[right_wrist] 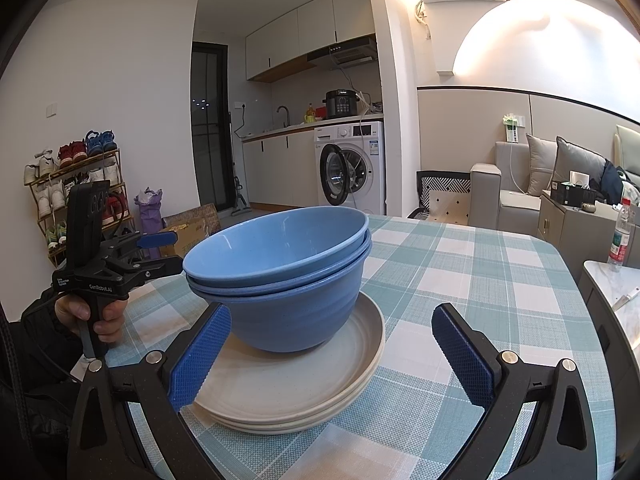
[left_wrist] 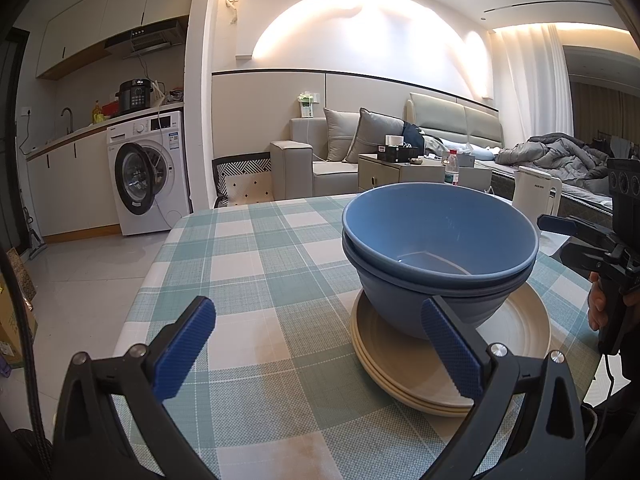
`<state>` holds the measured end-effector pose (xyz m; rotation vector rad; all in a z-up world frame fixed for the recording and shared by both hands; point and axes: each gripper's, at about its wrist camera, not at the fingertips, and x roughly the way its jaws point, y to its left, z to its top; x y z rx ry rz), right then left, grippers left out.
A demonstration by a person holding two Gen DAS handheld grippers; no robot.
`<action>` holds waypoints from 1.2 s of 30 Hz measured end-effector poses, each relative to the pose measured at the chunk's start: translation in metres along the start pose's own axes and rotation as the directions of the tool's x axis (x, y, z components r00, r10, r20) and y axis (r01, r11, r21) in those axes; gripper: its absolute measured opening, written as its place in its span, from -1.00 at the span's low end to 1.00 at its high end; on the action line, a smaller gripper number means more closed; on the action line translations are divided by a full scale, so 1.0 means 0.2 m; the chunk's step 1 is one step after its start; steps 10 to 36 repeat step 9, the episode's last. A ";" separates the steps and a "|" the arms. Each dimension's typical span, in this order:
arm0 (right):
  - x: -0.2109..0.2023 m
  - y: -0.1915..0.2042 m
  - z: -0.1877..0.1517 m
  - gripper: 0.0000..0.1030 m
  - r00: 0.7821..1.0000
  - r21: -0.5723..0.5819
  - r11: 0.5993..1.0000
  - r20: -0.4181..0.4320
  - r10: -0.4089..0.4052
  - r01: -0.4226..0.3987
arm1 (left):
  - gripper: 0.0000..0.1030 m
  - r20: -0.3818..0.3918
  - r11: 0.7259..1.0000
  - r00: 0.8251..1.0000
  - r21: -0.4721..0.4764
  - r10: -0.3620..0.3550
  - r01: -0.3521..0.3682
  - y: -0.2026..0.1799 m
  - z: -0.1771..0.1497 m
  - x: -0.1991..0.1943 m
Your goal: Organize plates and bowls
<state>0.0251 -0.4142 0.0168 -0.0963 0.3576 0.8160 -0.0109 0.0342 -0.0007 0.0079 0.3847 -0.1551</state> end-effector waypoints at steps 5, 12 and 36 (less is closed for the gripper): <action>0.00 0.00 0.00 0.99 1.000 -0.002 1.000 -0.001 -0.001 0.001 | 1.00 0.001 1.000 1.000 0.001 0.000 0.000 0.00 0.00 0.00; 0.00 0.00 0.00 0.99 1.000 -0.001 1.000 -0.002 0.000 0.000 | 1.00 0.002 1.000 1.000 0.003 -0.001 0.001 -0.01 0.00 0.00; 0.00 0.00 0.00 0.99 1.000 -0.001 1.000 -0.002 0.000 0.000 | 1.00 0.002 1.000 1.000 0.003 -0.001 0.001 -0.01 0.00 0.00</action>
